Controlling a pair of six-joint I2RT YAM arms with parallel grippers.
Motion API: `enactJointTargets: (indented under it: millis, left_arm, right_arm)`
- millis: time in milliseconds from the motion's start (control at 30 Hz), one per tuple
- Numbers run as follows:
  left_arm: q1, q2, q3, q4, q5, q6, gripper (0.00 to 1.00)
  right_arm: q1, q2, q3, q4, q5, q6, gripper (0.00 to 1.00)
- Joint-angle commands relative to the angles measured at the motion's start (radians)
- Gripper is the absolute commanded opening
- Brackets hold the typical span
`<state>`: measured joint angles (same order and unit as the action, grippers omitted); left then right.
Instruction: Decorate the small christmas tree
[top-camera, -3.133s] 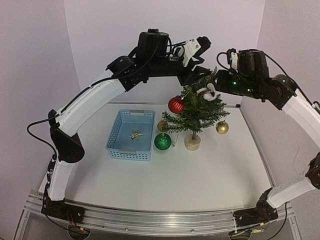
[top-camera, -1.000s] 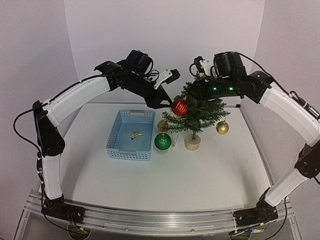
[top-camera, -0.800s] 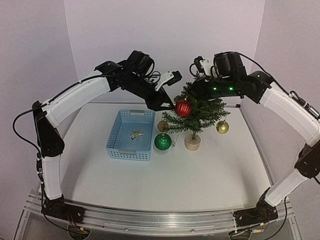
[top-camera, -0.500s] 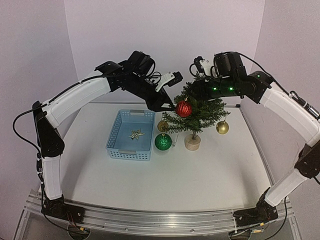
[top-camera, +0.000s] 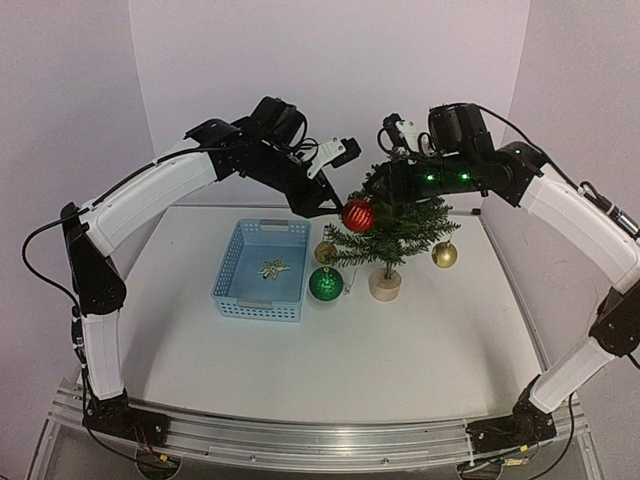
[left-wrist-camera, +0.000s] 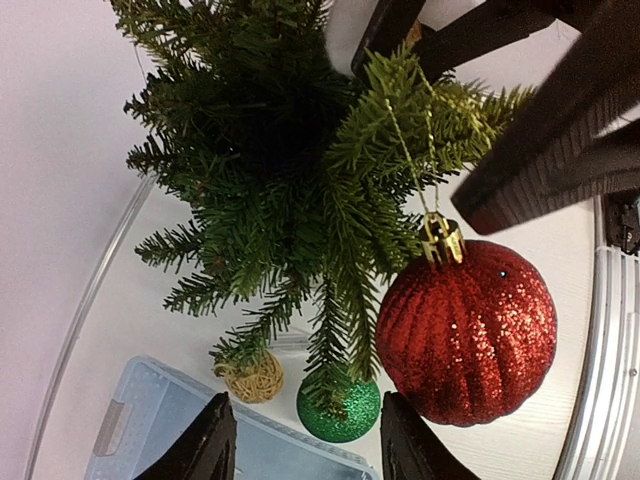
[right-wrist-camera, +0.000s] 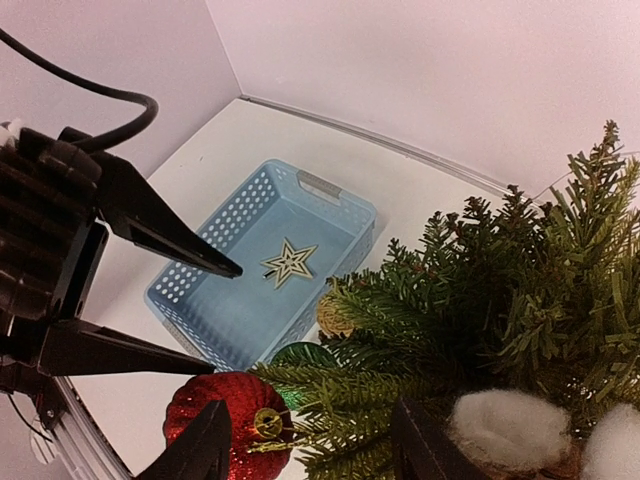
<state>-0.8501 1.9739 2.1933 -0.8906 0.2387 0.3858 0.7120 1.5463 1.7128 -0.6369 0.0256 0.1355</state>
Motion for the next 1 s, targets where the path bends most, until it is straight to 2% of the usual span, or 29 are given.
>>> enactJointTargets:
  millis: [0,133,333,633,733,867,967]
  left_arm:
    - [0.003,-0.060,0.078,0.020,-0.061,0.031,0.51]
    - [0.008,-0.065,0.078,0.025,-0.109,0.049,0.56]
    - [0.053,-0.076,0.052,0.030,-0.134,0.020,0.71]
    - [0.196,-0.093,-0.138,0.044,-0.098,-0.109,0.76]
    - [0.238,-0.077,-0.262,0.076,-0.127,-0.150,0.70]
    - [0.297,-0.014,-0.377,0.115,-0.144,-0.227,0.50]
    - [0.302,0.041,-0.422,0.141,-0.154,-0.255,0.46]
  right_arm:
    - [-0.003,-0.021,0.060,0.017,-0.044,-0.002,0.59]
    - [-0.003,-0.016,0.080,0.018,-0.030,-0.006,0.65]
    - [-0.003,-0.003,0.129,0.017,-0.037,-0.021,0.72]
    - [-0.002,0.000,0.187,0.017,-0.060,-0.031,0.77]
    - [-0.003,-0.003,0.206,0.017,-0.059,-0.031,0.77]
    - [-0.003,-0.012,0.229,0.019,-0.054,-0.019,0.77]
    - [-0.002,-0.020,0.230,0.020,-0.056,-0.016,0.77]
